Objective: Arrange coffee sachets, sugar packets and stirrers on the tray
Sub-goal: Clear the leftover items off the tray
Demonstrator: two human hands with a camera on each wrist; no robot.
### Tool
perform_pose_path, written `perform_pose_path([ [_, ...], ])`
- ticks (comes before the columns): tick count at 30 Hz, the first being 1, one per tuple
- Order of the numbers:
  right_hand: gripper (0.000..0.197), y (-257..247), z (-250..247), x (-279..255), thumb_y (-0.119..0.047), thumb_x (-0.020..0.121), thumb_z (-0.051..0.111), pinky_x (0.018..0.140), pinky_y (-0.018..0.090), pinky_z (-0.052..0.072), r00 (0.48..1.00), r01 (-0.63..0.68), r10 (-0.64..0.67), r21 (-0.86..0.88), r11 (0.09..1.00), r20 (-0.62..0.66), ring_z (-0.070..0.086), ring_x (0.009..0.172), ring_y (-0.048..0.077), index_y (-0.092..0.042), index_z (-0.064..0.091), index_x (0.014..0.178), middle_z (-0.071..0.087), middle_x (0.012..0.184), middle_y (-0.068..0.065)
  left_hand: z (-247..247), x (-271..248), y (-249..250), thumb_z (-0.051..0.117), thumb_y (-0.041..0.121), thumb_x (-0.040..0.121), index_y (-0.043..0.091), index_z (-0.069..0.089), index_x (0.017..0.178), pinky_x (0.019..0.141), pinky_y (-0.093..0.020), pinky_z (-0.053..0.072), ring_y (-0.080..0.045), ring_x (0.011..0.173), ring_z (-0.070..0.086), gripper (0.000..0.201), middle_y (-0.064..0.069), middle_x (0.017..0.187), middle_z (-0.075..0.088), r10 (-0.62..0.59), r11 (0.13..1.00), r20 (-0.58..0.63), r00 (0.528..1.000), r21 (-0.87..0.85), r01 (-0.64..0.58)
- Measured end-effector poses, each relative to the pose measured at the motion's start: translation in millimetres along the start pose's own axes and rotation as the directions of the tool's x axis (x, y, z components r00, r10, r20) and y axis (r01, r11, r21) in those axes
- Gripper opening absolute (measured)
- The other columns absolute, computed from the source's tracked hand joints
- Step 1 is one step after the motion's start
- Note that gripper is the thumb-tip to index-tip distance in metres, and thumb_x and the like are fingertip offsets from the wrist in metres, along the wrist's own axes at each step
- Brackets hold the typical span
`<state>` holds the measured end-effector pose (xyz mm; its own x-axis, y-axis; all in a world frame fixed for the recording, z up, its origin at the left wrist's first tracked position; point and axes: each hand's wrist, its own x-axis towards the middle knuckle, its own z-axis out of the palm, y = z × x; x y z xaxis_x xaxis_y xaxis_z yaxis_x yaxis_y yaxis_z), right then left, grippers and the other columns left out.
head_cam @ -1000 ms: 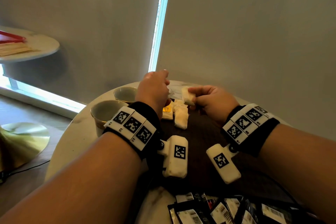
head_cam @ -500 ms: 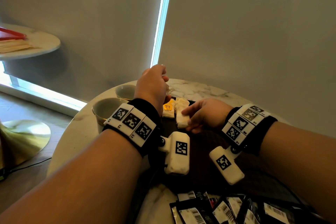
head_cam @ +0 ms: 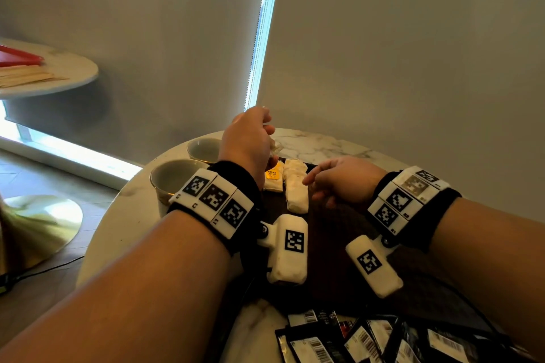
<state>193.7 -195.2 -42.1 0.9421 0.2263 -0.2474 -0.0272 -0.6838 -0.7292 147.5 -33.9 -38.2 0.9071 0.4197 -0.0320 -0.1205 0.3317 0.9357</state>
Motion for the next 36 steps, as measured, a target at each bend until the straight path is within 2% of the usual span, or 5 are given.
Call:
perform_pose_path([
  [6,0.013,2.0,7.7,-1.1,-0.007,0.093,0.061,0.064,0.03,0.051,0.99,0.018,-0.016,-0.008,1.0,0.142,0.065,0.087,0.024,-0.008,0.074,0.096,0.073,0.11,0.016,-1.4,-2.0,0.1,0.043,0.021,0.104,0.019,0.058,0.096,0.072,-0.037,0.05,-0.021,0.084,0.054,0.018,-0.004,0.094,0.056,0.007,1.0,0.016,1.0,-0.015,-0.007],
  [18,0.013,3.8,10.2,5.1,-0.01,0.094,0.061,0.086,0.039,0.055,0.991,0.028,-0.026,-0.009,1.0,0.128,0.066,0.091,0.024,-0.007,0.072,0.101,0.071,0.113,0.017,-3.9,0.1,-0.5,0.044,0.022,0.103,0.018,0.06,0.1,0.067,-0.036,0.053,-0.024,0.091,0.058,0.017,-0.007,0.1,0.059,-0.03,0.998,0.041,0.999,-0.055,0.032],
  [23,0.015,2.0,10.4,5.4,-0.011,0.096,0.06,0.078,0.034,0.054,0.991,0.027,-0.027,-0.002,1.0,0.133,0.065,0.089,0.023,-0.007,0.071,0.105,0.07,0.115,0.018,-3.1,3.0,-2.8,0.041,0.021,0.104,0.02,0.059,0.097,0.074,-0.038,0.054,-0.025,0.092,0.058,0.019,-0.007,0.1,0.059,-0.009,0.999,0.046,0.999,-0.042,0.011],
  [28,0.016,3.1,7.9,5.1,-0.009,0.095,0.058,0.068,0.031,0.052,0.994,0.043,-0.048,0.051,0.998,0.098,0.063,0.087,0.023,-0.008,0.071,0.104,0.07,0.111,0.017,-2.9,5.2,-4.2,0.049,0.024,0.099,0.013,0.062,0.107,0.065,-0.035,0.055,-0.024,0.086,0.059,0.019,-0.009,0.099,0.059,-0.092,0.986,0.074,0.993,-0.134,0.102],
  [36,0.023,-5.0,-5.9,-1.8,-0.012,0.089,0.069,0.061,0.029,0.048,0.912,0.405,-0.375,0.214,0.889,-0.167,0.058,0.078,0.017,-0.026,0.068,0.107,0.065,0.092,0.001,-0.8,0.5,-3.8,0.046,0.036,0.102,0.011,0.057,0.12,0.073,-0.044,0.062,-0.035,0.101,0.065,0.033,-0.017,0.115,0.06,-0.164,0.939,0.208,0.964,-0.268,0.217],
])
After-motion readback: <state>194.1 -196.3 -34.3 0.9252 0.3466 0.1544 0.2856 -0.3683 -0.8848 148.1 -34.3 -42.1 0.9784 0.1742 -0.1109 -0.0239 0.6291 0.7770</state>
